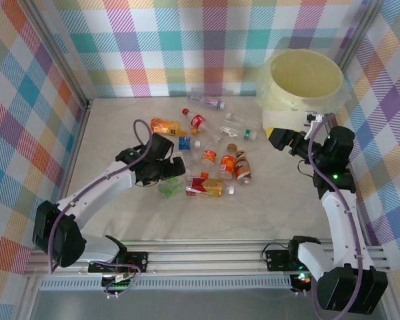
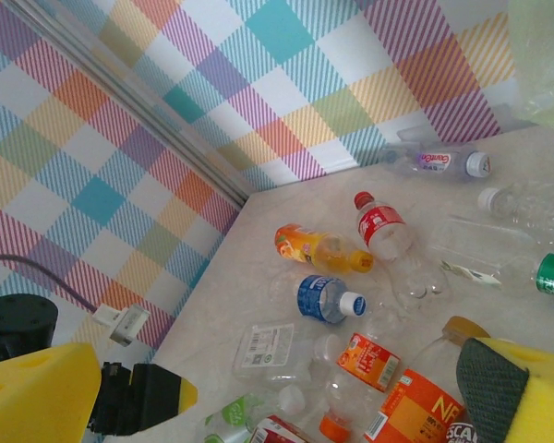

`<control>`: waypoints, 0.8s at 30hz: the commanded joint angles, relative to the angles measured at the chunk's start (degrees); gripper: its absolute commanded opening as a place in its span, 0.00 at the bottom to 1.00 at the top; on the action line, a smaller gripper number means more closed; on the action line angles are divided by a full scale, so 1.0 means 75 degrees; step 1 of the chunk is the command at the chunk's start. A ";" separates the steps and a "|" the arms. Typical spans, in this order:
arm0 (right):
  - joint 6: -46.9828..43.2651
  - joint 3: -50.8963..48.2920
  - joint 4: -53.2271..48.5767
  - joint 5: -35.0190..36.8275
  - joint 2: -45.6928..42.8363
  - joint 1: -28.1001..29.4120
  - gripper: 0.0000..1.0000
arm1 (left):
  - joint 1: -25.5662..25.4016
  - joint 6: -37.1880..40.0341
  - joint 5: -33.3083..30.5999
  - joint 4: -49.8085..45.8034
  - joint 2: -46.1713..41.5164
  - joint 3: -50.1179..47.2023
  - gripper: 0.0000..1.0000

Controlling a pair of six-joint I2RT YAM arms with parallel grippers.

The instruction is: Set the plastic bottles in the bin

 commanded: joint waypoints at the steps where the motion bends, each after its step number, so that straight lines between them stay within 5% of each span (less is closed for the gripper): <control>1: -0.0094 -0.0019 0.0132 0.0119 0.0065 0.0038 1.00 | -0.0100 0.2295 -0.0413 -0.1244 0.0479 0.0151 1.00; 12: 0.0003 0.0086 0.0196 0.0282 0.0407 0.0070 1.00 | -0.0201 0.4104 -0.1065 -0.1021 0.1097 0.0169 1.00; 18: -0.0035 0.0122 0.0059 0.0428 0.0422 0.0060 1.00 | -0.0189 0.4971 -0.0191 -0.1035 0.1493 0.0108 1.00; 24: -0.0151 0.0121 -0.0132 0.0505 0.0421 0.0080 1.00 | -0.0177 0.5055 -0.0444 -0.0969 0.2199 0.0082 0.98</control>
